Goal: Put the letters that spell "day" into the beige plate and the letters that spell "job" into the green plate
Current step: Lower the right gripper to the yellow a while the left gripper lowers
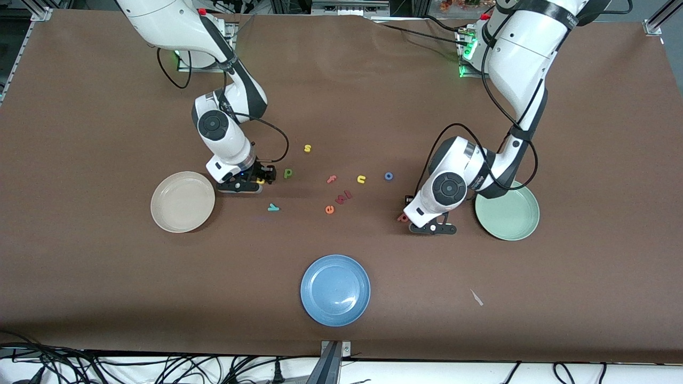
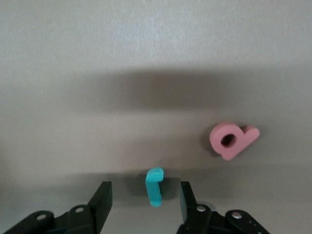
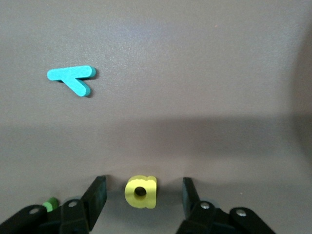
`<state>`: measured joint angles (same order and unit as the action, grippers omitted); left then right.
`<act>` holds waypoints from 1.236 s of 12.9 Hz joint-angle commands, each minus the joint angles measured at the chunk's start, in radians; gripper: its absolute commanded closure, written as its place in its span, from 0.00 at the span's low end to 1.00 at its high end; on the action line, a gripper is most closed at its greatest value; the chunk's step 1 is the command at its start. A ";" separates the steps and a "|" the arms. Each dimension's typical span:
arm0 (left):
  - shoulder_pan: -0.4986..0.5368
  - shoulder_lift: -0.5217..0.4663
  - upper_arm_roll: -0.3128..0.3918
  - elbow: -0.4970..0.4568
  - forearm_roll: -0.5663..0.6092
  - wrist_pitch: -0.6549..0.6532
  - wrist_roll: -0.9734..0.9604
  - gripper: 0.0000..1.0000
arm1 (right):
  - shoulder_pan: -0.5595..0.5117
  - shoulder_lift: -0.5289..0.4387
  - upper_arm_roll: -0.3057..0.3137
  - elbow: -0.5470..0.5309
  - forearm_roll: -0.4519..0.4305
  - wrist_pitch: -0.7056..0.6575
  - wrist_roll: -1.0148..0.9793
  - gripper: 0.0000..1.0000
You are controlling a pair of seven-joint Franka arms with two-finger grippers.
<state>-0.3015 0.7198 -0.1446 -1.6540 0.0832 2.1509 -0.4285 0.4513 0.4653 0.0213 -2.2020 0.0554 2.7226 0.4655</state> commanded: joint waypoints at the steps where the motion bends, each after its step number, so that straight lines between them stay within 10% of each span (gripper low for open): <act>1: 0.004 -0.040 -0.009 -0.035 0.027 -0.022 -0.024 0.46 | 0.010 0.003 -0.009 -0.002 -0.017 0.013 0.008 0.40; 5: 0.007 -0.028 -0.010 -0.035 0.027 -0.013 -0.024 0.47 | 0.012 0.000 -0.009 -0.005 -0.017 0.011 0.012 0.49; 8: 0.005 -0.026 -0.009 -0.033 0.026 -0.011 -0.026 0.76 | 0.012 0.000 -0.007 -0.005 -0.017 0.009 0.013 0.49; 16: -0.004 -0.013 -0.009 -0.032 0.012 0.007 -0.039 0.88 | 0.012 0.000 -0.007 -0.005 -0.017 0.011 0.015 0.65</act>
<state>-0.3015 0.7163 -0.1538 -1.6735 0.0832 2.1468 -0.4514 0.4513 0.4619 0.0168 -2.2019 0.0536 2.7223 0.4656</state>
